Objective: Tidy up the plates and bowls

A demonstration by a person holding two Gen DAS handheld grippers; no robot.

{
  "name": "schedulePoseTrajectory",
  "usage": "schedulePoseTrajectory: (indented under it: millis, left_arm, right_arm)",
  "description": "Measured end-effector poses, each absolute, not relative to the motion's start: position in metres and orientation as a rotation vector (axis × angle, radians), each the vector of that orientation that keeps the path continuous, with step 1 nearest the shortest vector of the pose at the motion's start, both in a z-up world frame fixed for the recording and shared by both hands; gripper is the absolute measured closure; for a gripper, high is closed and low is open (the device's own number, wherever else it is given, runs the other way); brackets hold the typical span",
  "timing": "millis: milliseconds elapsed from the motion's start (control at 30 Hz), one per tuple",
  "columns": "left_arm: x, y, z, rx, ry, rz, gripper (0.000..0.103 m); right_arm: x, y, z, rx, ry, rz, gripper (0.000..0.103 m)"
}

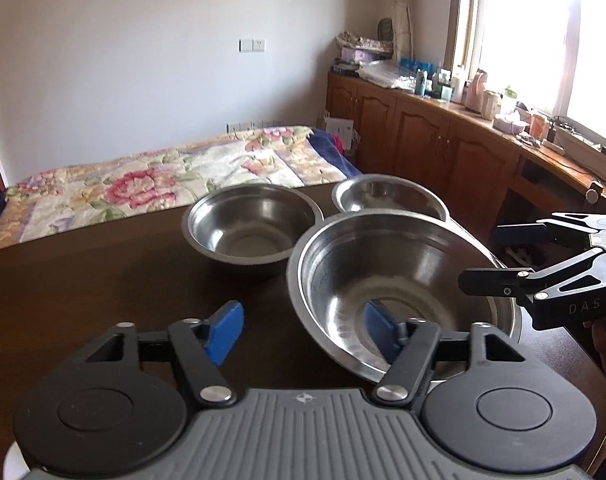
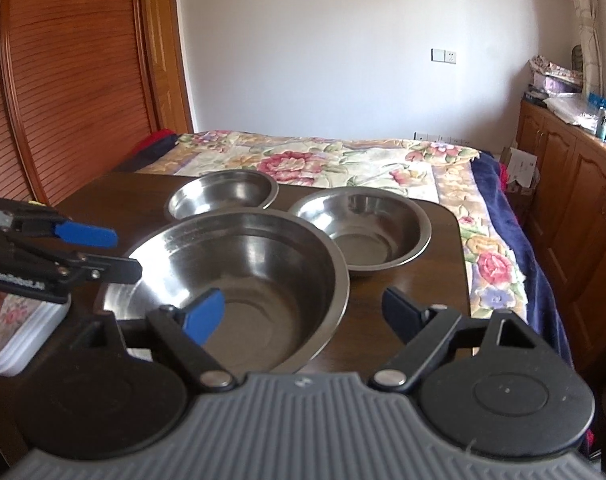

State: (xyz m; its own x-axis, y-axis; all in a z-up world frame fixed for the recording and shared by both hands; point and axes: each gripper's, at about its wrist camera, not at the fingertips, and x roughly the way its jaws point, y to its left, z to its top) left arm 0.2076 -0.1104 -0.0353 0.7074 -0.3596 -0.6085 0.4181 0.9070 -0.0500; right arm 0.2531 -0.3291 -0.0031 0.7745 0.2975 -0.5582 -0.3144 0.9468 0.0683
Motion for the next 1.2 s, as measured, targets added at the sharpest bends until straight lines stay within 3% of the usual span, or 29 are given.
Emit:
schedulePoseTrajectory:
  millis: [233,367,567,1200]
  left_arm:
    - [0.213,-0.121,-0.040,0.100,0.702,-0.449,0.033]
    - [0.216,-0.124,-0.042,0.097,0.715,-0.452,0.036]
    - [0.219,-0.126,-0.046,0.088,0.732,-0.459,0.040]
    - [0.193,-0.110,-0.032,0.063,0.681,-0.468,0.041]
  right_arm:
    - [0.258,-0.332,-0.007,-0.004,0.627,0.374,0.029]
    - [0.259,-0.333,-0.010,0.019,0.647,0.397,0.043]
    - [0.259,-0.335,-0.011,0.029,0.651,0.391,0.056]
    - [0.238,-0.338,-0.002,0.111,0.614,0.370,0.081]
